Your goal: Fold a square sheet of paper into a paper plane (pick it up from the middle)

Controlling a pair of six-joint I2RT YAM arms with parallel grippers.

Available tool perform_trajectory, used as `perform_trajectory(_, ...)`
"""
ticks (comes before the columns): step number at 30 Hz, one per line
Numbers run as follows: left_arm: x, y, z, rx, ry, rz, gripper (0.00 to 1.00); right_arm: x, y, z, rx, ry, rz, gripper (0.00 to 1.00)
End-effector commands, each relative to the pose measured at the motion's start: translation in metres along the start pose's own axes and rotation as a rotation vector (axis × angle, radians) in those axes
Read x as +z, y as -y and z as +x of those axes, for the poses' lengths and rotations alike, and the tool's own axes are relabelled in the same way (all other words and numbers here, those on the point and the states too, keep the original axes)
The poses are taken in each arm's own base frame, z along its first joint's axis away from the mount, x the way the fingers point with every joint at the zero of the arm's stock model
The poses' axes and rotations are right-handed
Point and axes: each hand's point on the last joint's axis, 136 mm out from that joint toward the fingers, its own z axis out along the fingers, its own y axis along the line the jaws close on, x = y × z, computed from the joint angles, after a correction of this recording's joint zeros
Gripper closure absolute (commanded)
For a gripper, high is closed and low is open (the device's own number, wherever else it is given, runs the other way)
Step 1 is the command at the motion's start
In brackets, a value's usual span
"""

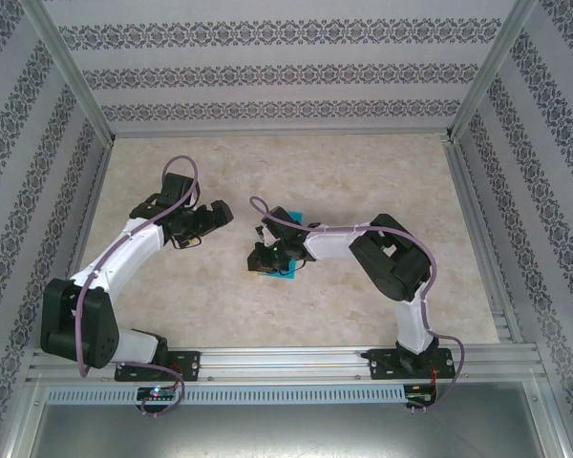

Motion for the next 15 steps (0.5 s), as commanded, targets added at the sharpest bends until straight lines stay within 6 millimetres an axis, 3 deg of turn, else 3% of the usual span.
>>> perform_trajectory(1, 0.010, 0.009, 0.005, 0.019, -0.042, 0.077, 0.00, -0.033, -0.021, -0.003, -0.092, 0.024, -0.044, 0.85)
perform_trajectory(4, 0.018, 0.025, 0.010, 0.038, -0.082, 0.165, 0.00, -0.065, -0.036, -0.015, -0.112, 0.109, -0.069, 0.79)
perform_trajectory(8, 0.031, 0.053, 0.022, 0.105, -0.146, 0.252, 0.05, -0.104, -0.019, -0.030, -0.046, 0.228, -0.026, 0.62)
perform_trajectory(15, 0.071, 0.096, 0.044, 0.203, -0.254, 0.324, 0.40, -0.144, 0.029, -0.039, 0.105, 0.373, 0.034, 0.44)
